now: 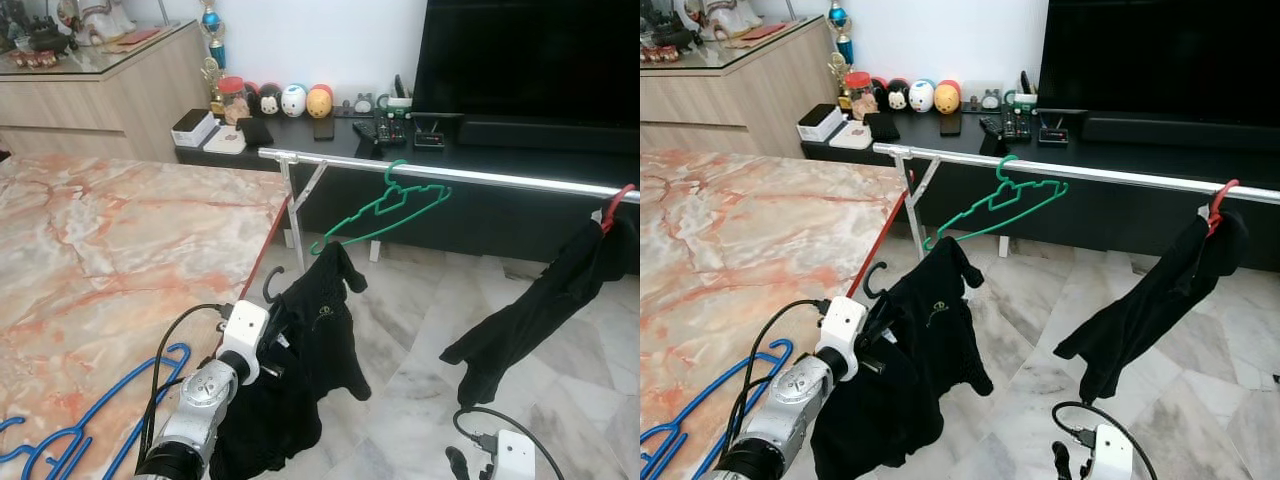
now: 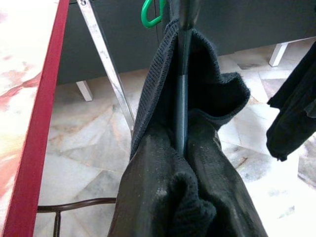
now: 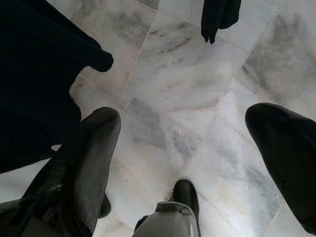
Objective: Hang hanger
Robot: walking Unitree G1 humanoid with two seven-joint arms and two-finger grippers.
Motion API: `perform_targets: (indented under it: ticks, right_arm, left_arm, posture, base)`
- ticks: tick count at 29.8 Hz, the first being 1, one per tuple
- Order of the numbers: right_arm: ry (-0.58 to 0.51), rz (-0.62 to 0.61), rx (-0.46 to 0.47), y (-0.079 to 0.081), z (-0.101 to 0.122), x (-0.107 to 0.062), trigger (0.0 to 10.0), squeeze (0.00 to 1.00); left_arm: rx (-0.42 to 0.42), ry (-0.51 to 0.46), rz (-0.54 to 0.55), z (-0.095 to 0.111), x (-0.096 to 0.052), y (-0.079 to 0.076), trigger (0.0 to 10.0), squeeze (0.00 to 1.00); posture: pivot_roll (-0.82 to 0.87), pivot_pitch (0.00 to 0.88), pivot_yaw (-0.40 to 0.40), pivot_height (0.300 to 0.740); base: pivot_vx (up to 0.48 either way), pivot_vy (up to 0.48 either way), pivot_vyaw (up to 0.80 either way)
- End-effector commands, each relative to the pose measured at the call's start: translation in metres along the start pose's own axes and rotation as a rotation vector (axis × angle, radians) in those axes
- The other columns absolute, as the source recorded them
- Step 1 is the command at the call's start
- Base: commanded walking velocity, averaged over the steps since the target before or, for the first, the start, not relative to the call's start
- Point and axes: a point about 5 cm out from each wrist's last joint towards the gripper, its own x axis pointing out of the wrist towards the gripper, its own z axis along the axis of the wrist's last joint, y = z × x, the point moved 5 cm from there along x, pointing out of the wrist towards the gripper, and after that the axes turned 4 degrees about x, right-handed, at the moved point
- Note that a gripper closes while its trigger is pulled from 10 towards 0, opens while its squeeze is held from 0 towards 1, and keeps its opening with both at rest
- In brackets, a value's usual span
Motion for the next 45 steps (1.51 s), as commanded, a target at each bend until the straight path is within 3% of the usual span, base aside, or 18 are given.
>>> perform_targets:
  ticks: [1,45]
  right_arm:
    - [0.008,0.001,0.007,0.0015,-0.0022,0.0000,10.0,0.00]
    - [0.009,-0.002,0.010,0.0017,-0.0040,-0.0005,10.0,0.00]
  left_arm:
    - [0.007,-0.031,0.010,0.0083,0.0007,0.0053,10.0,0.00]
    - [0.008,-0.028,-0.001,0.0067,0.0007,0.0032,10.0,0.00]
  posture:
    - [-0.05,0.000,0.074,0.740]
    - [-0.05,0.000,0.078,0.740]
  base:
    - [0.000,0.000,0.00]
    - [-0.254,0.000,0.00]
